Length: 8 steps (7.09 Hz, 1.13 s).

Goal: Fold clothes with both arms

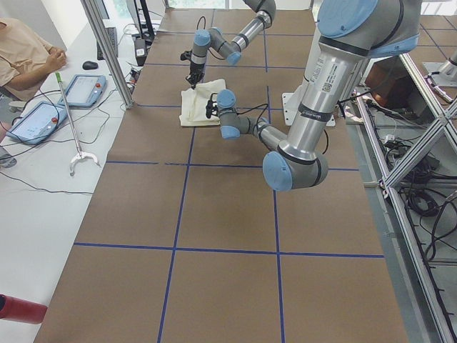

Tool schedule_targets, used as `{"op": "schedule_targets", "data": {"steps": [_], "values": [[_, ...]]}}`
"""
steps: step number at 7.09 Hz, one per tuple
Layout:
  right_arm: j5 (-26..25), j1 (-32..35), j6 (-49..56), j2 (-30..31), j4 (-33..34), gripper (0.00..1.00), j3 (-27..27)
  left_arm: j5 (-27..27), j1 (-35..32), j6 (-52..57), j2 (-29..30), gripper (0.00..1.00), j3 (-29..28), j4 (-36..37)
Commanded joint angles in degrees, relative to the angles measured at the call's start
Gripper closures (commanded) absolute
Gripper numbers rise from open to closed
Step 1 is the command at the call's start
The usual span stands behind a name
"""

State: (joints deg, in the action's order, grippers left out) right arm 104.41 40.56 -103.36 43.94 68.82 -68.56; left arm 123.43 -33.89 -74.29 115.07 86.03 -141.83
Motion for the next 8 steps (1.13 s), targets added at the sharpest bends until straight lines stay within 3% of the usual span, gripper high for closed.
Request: {"op": "schedule_targets", "data": {"steps": [1,3,5,8], "values": [[0.0,0.1,0.0,0.0,0.0,1.0,0.0,3.4,-2.0,0.5,-2.1,1.0,2.9,0.4],[0.0,0.2,0.2,0.0,0.0,1.0,0.0,2.3,-1.6,-0.9,1.5,1.0,3.1,2.3],[0.0,0.2,0.2,0.0,0.0,1.0,0.0,-1.6,-1.4,-1.0,5.1,1.0,-0.6,2.9],[0.0,0.2,0.3,0.0,0.0,1.0,0.0,-4.8,-1.2,-0.2,5.8,1.0,-4.6,2.6]]}}
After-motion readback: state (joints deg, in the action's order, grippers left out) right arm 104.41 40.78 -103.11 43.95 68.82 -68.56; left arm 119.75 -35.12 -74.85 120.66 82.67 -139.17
